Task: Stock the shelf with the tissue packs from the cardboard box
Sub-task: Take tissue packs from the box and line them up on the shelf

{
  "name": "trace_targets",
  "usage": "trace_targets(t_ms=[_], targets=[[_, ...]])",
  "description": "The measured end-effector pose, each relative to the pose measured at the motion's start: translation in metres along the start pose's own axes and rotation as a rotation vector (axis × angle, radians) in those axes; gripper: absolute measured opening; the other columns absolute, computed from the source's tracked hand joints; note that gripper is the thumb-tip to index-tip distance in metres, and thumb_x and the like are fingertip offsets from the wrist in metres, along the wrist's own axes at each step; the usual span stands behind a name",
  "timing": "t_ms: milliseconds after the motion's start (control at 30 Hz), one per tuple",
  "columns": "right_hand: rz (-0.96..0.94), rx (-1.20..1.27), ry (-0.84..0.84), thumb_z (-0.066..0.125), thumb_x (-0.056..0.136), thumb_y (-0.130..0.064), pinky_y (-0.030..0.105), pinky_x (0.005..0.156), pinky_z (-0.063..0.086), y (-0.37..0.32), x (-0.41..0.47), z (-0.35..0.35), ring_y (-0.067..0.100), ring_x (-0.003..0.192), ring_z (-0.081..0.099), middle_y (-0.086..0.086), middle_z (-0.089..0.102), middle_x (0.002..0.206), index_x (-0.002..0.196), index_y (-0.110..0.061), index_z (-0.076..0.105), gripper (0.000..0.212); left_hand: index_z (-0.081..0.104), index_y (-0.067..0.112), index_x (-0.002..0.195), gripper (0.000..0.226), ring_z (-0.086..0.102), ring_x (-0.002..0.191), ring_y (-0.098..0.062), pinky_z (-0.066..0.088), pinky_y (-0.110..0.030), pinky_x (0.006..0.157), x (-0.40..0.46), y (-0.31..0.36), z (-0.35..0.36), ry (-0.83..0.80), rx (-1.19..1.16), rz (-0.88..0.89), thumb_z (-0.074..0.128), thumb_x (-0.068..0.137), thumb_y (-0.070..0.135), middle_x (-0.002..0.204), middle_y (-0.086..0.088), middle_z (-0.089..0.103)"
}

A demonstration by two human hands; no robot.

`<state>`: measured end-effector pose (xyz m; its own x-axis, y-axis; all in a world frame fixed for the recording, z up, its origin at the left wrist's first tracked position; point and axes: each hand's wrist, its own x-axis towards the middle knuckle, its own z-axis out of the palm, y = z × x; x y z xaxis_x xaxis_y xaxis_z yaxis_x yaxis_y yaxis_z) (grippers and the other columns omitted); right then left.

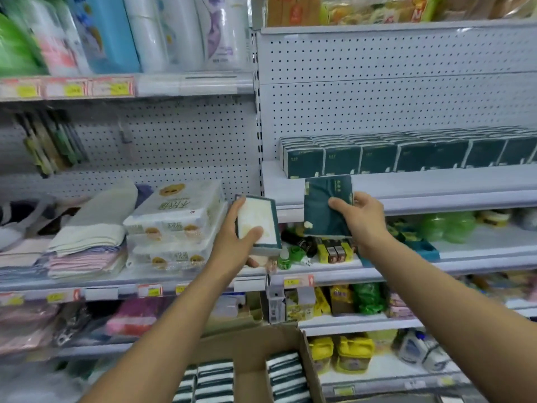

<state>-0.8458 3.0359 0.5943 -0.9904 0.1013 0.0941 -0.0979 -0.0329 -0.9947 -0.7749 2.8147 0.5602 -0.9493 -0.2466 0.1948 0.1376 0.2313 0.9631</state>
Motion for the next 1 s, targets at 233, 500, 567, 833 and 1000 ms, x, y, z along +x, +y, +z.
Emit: trace_targets(t_ms=[233,500,567,833,1000], targets=[[-0.384,-0.675,-0.037,0.071,0.085,-0.034,0.042,0.083,0.050,-0.031,0.106,0.002,0.023,0.100,0.059,-0.001,0.060,0.112,0.115,-0.020,0.049,0.040,0.012,0.042,0.149,0.082,0.067,0.070,-0.023,0.059,-0.034,0.055,0.087,0.030,0.011,0.084,0.064,-0.025,0.067,0.092,0.021,0.150,-0.006,0.038],[-0.522,-1.023,-0.488,0.073,0.085,-0.032,0.040,0.093,0.049,-0.014,0.198,0.008,0.022,0.113,0.059,-0.005,0.064,0.122,0.124,-0.031,0.060,0.041,0.027,0.039,0.142,0.069,0.063,0.073,-0.029,0.059,-0.037,0.057,0.154,0.017,0.027,0.174,0.025,-0.081,0.070,0.089,0.024,0.140,-0.005,0.048],[-0.606,-1.081,-0.470,0.071,0.087,-0.035,0.044,0.100,0.044,-0.006,0.209,0.008,0.022,0.120,0.052,-0.004,0.059,0.131,0.132,-0.031,0.055,0.048,0.029,0.034,0.143,0.069,0.064,0.075,-0.028,0.057,-0.035,0.054,0.166,0.017,0.029,0.187,0.041,-0.079,0.070,0.089,0.021,0.134,-0.002,0.052],[-0.863,-1.175,-0.535,0.073,0.083,-0.038,0.042,0.106,0.034,0.017,0.252,0.017,0.021,0.134,0.035,-0.004,0.042,0.147,0.143,-0.027,0.043,0.068,0.031,0.027,0.145,0.070,0.065,0.088,-0.018,0.053,-0.028,0.050,0.200,0.017,0.040,0.231,0.063,-0.071,0.071,0.088,0.016,0.119,0.001,0.060],[-0.983,-1.190,-0.521,0.073,0.083,-0.039,0.045,0.115,0.024,0.022,0.283,0.036,0.021,0.145,0.024,-0.003,0.035,0.154,0.143,-0.023,0.046,0.067,0.035,0.026,0.142,0.067,0.063,0.092,-0.012,0.054,-0.032,0.061,0.209,0.015,0.039,0.269,0.076,-0.083,0.072,0.087,0.016,0.122,0.001,0.059]])
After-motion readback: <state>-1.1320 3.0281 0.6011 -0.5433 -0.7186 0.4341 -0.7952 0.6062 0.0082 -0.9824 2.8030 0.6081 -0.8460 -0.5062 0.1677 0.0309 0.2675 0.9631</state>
